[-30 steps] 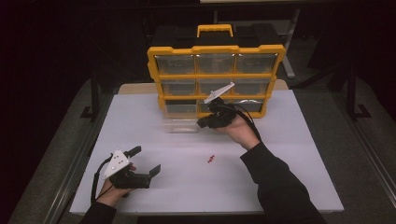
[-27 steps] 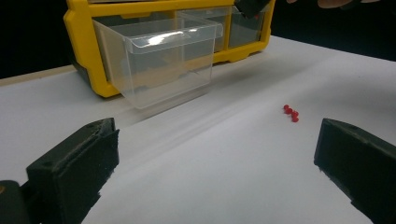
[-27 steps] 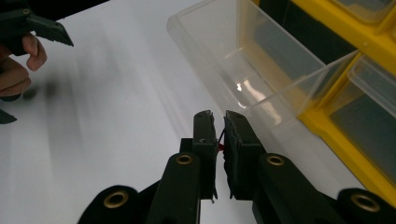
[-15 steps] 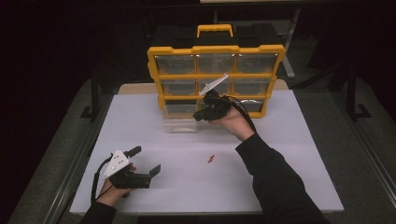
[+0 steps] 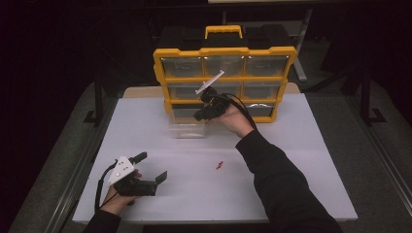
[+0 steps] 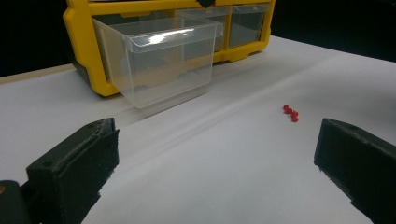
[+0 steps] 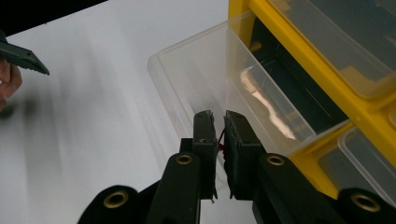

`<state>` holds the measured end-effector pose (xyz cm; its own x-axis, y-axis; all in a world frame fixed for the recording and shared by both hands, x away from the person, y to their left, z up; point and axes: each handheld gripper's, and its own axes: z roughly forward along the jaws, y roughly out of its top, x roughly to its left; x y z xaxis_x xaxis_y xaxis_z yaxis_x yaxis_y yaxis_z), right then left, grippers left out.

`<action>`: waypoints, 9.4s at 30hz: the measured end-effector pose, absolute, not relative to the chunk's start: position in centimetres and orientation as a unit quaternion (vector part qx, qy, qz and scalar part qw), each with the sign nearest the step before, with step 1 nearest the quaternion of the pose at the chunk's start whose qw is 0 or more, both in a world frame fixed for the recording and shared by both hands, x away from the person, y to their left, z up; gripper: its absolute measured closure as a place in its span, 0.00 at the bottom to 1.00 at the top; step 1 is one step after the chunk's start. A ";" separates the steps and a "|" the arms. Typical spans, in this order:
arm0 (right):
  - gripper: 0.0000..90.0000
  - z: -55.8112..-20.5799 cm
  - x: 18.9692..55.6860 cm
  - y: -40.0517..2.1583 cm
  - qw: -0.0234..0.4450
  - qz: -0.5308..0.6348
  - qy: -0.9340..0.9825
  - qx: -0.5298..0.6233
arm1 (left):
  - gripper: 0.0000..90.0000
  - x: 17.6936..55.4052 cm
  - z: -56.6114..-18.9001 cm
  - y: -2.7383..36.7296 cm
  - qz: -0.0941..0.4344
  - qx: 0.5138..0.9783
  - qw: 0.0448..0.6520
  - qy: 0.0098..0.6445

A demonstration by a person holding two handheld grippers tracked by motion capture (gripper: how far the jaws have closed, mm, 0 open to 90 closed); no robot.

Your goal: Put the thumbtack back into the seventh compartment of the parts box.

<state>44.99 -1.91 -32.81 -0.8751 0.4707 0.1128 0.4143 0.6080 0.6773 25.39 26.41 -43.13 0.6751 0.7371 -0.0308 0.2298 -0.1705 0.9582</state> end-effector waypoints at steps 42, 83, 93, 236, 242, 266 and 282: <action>0.98 -34.4 47.2 -1.0 0.032 0.353 0.903 0.242 | 0.00 25.4 -43.2 26.4 0.227 0.731 0.552 0.331; 0.99 -33.3 40.9 -6.1 0.042 0.380 0.892 0.241 | 0.00 25.3 -43.2 26.3 0.227 0.733 0.549 0.331; 0.94 -34.8 40.0 -7.3 0.037 0.383 0.888 0.252 | 0.00 25.3 -43.2 26.2 0.226 0.733 0.550 0.331; 0.91 -42.6 36.0 -8.6 -0.019 0.329 0.926 0.185 | 0.00 25.4 -43.3 26.1 0.228 0.735 0.549 0.326; 0.91 -42.1 36.1 -9.0 -0.017 0.335 0.922 0.195 | 0.00 25.4 -43.2 26.1 0.228 0.735 0.549 0.326; 0.91 -39.1 36.9 -9.6 0.000 0.358 0.902 0.239 | 0.00 25.3 -43.2 26.2 0.231 0.737 0.549 0.320; 0.91 -37.5 37.7 -9.1 0.012 0.371 0.896 0.242 | 0.00 25.3 -43.2 26.1 0.229 0.740 0.545 0.321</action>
<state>37.70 -9.12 -37.55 -0.8825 0.4426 0.1591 0.4254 0.6068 0.6715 25.29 26.10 -43.24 0.6897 0.7240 -0.0108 0.2247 -0.1997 0.9537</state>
